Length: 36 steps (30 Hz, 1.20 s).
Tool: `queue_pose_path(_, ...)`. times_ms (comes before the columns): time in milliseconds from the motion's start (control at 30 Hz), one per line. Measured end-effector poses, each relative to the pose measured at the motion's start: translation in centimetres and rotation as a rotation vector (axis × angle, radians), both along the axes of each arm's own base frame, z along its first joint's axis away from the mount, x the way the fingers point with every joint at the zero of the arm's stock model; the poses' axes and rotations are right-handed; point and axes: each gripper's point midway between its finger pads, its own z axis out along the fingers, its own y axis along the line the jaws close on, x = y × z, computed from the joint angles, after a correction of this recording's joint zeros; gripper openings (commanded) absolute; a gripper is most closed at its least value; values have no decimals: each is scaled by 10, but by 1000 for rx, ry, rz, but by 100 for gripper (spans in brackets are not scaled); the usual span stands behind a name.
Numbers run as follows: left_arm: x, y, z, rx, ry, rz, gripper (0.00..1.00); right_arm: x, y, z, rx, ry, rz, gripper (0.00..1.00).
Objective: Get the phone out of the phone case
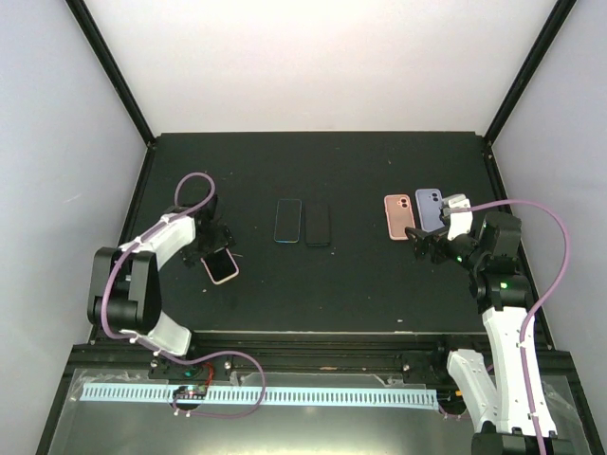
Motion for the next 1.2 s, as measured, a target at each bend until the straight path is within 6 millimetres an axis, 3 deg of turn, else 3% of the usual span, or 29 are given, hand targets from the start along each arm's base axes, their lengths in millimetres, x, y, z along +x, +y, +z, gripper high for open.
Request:
queue_pose_path(567,-1,1,-18,-8,111,40,98,1,1,-3,4,14,6,100)
queue_pose_path(1200,3,1,-29,-44,134,66,90,2,1,-5,5,22,6,100)
